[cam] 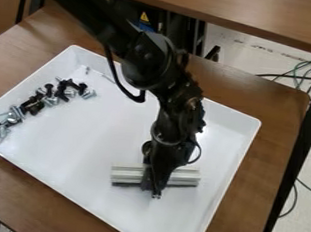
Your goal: Sweep into pile
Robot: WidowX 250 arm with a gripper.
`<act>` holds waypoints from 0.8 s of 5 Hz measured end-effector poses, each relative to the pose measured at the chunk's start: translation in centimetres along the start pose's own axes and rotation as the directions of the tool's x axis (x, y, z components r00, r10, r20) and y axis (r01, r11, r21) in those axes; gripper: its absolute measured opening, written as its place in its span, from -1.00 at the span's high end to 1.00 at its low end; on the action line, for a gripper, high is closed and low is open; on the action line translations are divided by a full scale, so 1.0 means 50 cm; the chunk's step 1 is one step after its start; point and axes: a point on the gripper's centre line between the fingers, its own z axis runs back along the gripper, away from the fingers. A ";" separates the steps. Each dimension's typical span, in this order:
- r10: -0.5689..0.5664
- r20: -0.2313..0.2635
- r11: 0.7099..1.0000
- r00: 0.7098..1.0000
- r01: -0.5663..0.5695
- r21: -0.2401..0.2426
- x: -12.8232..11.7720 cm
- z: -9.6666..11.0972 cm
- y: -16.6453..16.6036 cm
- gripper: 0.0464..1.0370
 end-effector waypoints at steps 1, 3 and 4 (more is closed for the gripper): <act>0.032 0.010 0.999 0.999 -0.032 0.012 -0.004 -0.006 0.005 -0.36; 0.206 -0.005 0.978 0.979 -0.206 -0.038 -0.024 0.080 0.018 -0.95; 0.397 -0.091 0.915 0.913 -0.401 -0.040 -0.055 0.103 0.040 -0.93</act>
